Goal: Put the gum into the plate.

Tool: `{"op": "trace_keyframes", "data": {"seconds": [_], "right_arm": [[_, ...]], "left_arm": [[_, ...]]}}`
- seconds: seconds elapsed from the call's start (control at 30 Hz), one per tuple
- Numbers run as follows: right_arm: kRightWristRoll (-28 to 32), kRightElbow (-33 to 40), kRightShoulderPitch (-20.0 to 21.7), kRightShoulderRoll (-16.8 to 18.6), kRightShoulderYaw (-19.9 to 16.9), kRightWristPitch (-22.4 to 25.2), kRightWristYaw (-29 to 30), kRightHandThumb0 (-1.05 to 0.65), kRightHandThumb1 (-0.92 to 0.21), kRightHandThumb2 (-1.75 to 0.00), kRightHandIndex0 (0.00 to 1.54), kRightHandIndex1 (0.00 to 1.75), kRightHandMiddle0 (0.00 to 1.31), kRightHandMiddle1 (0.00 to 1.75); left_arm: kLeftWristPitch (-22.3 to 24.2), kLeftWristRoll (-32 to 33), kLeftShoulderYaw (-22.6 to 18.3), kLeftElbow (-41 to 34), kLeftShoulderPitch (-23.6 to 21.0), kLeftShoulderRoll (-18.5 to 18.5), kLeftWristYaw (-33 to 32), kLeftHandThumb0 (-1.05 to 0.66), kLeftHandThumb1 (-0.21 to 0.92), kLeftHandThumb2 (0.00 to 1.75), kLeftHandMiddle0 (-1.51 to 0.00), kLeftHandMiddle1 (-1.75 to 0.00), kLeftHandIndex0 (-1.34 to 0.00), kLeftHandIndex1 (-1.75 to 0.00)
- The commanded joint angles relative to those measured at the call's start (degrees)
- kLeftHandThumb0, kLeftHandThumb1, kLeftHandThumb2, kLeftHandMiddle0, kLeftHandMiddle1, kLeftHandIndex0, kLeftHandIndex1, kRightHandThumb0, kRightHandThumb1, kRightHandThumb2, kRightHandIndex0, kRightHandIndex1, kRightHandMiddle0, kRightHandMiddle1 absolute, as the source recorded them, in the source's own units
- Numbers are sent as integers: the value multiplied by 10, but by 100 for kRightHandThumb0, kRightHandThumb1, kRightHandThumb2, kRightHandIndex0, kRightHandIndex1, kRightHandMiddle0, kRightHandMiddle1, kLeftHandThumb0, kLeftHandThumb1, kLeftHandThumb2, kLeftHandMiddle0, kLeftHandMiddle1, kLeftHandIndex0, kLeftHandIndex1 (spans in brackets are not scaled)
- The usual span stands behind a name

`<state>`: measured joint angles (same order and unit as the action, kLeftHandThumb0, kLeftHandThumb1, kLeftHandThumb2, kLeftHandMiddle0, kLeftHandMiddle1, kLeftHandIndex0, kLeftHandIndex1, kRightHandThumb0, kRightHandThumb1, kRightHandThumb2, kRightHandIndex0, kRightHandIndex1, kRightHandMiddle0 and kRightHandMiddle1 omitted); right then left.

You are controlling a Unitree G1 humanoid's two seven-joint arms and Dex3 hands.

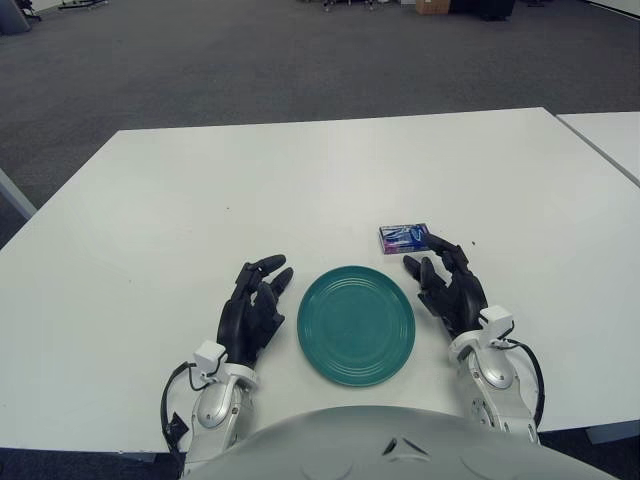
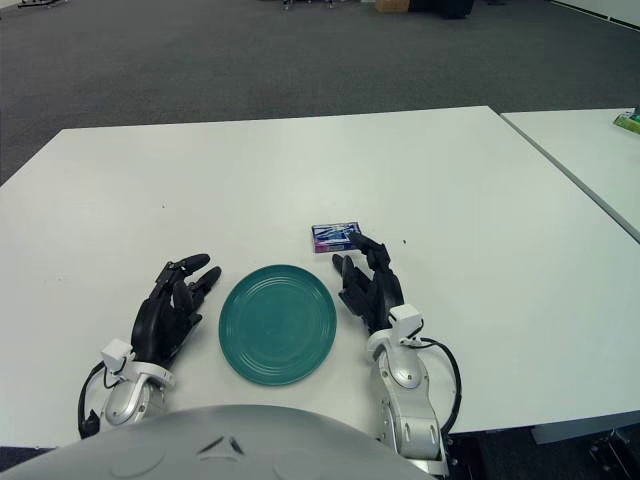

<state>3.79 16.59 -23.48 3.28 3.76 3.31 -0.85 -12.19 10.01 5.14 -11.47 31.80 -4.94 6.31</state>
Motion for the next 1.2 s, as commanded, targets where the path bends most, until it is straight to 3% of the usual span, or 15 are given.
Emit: {"op": "trace_keyframes", "data": {"seconds": [0.0,0.37,0.57,0.7,0.83,0.9,1.03,1.17], "right_arm": [[0,-9,3,-1,-2,7,1,-65,-92,-76,60,3,0,80],[-3,6,9,2,1,1,6,-65,-92,-72,60,3,0,83],[-30,79,23,-3,10,19,19,-63,-92,-65,59,2,0,85],[-152,100,33,-44,31,-41,43,-63,-92,-59,57,1,0,84],[-327,95,53,-122,39,-103,76,-65,-92,-55,56,0,0,86],[-374,92,58,-141,40,-116,88,-67,-92,-55,55,0,0,86],[-509,96,112,-188,51,-80,66,-72,-92,-51,52,0,0,89],[-599,80,161,-219,70,-52,30,-73,-92,-47,50,0,0,91]], "left_arm": [[0,-5,0,4,-10,1,-3,-90,92,84,-48,-37,-23,-107],[-2,-7,0,8,-12,-1,-3,-90,92,85,-48,-36,-24,-107],[-5,-11,0,9,-13,-4,-5,-90,92,85,-48,-36,-23,-106],[-2,-14,1,8,-15,-7,-7,-89,92,85,-48,-36,-23,-106],[1,-9,-1,11,-18,-8,-3,-88,92,86,-48,-36,-24,-106],[0,-7,-2,11,-18,-8,-1,-88,92,86,-49,-37,-24,-106],[0,-4,-1,15,-19,-10,2,-88,92,86,-49,-37,-24,-105],[-3,-4,1,17,-20,-12,2,-87,92,85,-49,-37,-23,-104]]}}
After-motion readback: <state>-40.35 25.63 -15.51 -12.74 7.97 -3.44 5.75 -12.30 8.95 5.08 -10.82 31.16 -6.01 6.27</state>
